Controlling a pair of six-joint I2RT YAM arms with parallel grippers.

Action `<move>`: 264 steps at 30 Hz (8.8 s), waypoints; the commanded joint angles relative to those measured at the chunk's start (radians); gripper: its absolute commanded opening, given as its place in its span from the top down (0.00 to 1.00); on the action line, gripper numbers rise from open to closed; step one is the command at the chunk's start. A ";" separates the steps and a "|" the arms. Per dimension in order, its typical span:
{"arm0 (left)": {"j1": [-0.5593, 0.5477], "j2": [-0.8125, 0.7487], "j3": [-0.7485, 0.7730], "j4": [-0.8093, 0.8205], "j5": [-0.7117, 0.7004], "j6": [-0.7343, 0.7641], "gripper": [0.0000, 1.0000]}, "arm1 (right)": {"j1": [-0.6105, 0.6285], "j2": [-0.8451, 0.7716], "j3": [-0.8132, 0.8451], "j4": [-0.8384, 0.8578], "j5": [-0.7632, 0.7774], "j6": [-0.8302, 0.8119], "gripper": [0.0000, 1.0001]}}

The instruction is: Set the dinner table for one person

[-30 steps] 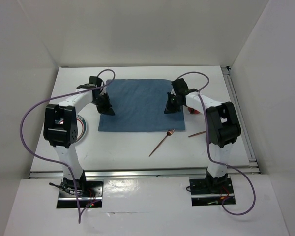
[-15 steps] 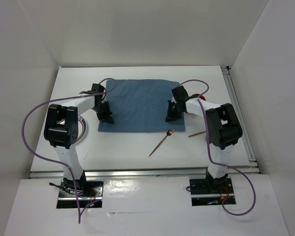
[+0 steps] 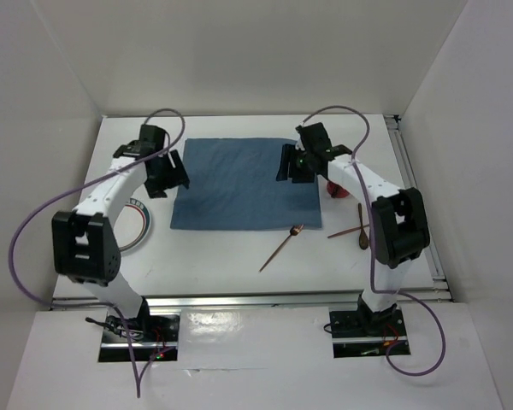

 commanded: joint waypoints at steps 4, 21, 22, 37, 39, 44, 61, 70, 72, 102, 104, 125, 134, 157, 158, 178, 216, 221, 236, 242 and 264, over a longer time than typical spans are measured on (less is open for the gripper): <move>0.118 -0.173 -0.046 -0.122 -0.238 -0.125 0.07 | 0.025 -0.151 0.028 0.018 -0.070 0.014 0.26; 0.584 -0.456 -0.469 -0.083 -0.103 -0.368 0.01 | 0.044 -0.126 -0.017 0.029 -0.167 -0.006 0.13; 0.598 -0.456 -0.498 -0.053 -0.094 -0.368 0.01 | 0.044 -0.117 -0.003 0.029 -0.191 -0.006 0.13; 0.793 -0.402 -0.741 0.386 0.099 -0.242 0.01 | 0.044 -0.048 0.066 -0.002 -0.220 -0.015 0.13; 0.793 -0.376 -0.741 0.421 0.119 -0.251 0.03 | 0.044 -0.048 0.066 -0.002 -0.220 -0.015 0.13; 0.793 -0.337 -0.796 0.548 0.175 -0.261 0.15 | 0.044 -0.048 0.079 -0.023 -0.211 -0.015 0.11; 0.774 -0.391 -0.767 0.559 0.342 -0.239 1.00 | 0.062 -0.039 0.079 -0.023 -0.191 -0.006 0.11; 0.764 -0.570 -0.634 0.494 0.438 -0.201 1.00 | 0.062 -0.073 0.069 -0.033 -0.151 -0.006 0.11; 0.745 -0.595 -0.574 0.483 0.452 -0.201 1.00 | 0.062 -0.082 0.069 -0.033 -0.139 -0.006 0.11; -0.056 0.317 0.147 0.519 0.526 -0.146 1.00 | -0.346 -0.433 -0.136 -0.220 0.089 0.003 0.11; -0.066 0.336 0.161 0.507 0.511 -0.135 1.00 | -0.361 -0.424 -0.136 -0.220 0.090 0.003 0.11; -0.105 0.267 0.216 0.247 0.271 -0.052 0.00 | -0.403 -0.229 -0.126 -0.112 0.100 0.055 0.13; -0.114 0.013 0.154 0.205 0.219 -0.025 0.00 | -0.455 -0.157 -0.107 -0.065 0.125 0.074 0.18; -0.132 -0.147 0.118 0.134 0.250 0.012 0.00 | -0.455 -0.103 0.031 -0.052 0.191 0.083 1.00; -0.132 -0.158 0.118 0.134 0.250 0.012 0.00 | -0.441 -0.103 0.049 -0.053 0.200 0.074 1.00; -0.132 -0.222 0.095 0.061 0.225 0.012 0.00 | -0.217 0.414 0.836 -0.257 0.264 0.032 1.00; -0.488 -0.183 -0.049 0.026 0.141 0.164 0.23 | -0.242 -0.044 0.405 -0.156 0.303 0.032 0.01; -0.715 -0.016 -0.008 0.064 0.074 0.173 0.19 | -0.358 -0.255 0.028 -0.105 0.222 0.041 0.06; -0.895 0.311 0.131 0.144 -0.167 0.130 0.25 | -0.388 -0.525 -0.234 -0.158 0.136 0.041 0.13; -0.895 0.374 0.186 0.153 -0.181 0.141 0.33 | -0.397 -0.543 -0.224 -0.158 0.136 0.041 0.14; -0.915 0.006 0.002 -0.011 0.112 0.221 1.00 | -0.397 -0.553 -0.242 -0.131 0.186 0.041 0.18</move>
